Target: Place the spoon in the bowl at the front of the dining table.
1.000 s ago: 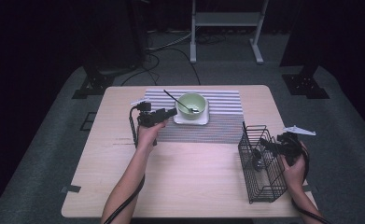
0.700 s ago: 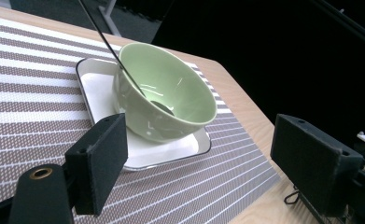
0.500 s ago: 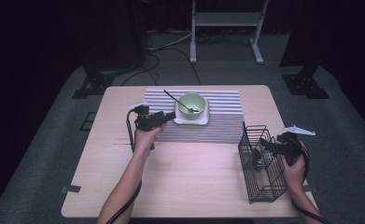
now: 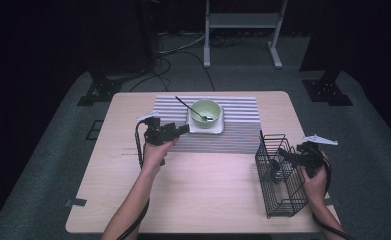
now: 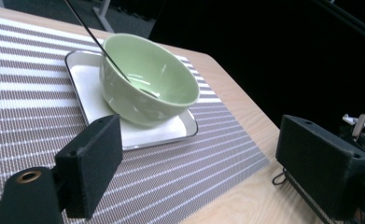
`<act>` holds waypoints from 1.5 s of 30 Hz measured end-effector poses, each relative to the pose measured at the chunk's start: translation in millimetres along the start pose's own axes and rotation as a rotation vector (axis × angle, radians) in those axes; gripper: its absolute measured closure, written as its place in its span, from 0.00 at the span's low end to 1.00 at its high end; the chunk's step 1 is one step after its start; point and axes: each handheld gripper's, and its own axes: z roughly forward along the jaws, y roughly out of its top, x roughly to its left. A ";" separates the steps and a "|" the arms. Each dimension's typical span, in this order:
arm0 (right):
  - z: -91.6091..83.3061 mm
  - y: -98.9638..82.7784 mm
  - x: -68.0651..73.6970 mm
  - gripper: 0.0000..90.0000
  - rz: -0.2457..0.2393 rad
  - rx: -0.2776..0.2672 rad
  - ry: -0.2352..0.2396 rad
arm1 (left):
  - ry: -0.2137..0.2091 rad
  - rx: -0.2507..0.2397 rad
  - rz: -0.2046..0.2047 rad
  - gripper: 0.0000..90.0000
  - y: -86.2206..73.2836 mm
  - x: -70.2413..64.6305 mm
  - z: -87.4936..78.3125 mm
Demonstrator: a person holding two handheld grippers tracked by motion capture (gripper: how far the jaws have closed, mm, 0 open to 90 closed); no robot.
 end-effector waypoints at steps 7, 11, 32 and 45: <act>0.1 0.0 -0.1 0.16 0.000 0.001 0.001 | -0.007 0.012 0.006 0.11 -8.9 -3.1 -6.4; 0.1 0.0 0.0 0.16 0.000 0.000 0.000 | -0.006 0.020 0.008 0.11 -12.3 -5.5 -9.0; 0.1 0.0 0.1 0.16 0.000 0.001 0.000 | -0.013 0.035 0.034 0.10 -33.0 -17.0 -33.3; 0.2 0.0 0.2 0.16 -0.001 0.003 -0.003 | -0.001 0.055 0.039 0.10 -46.8 -17.3 -45.8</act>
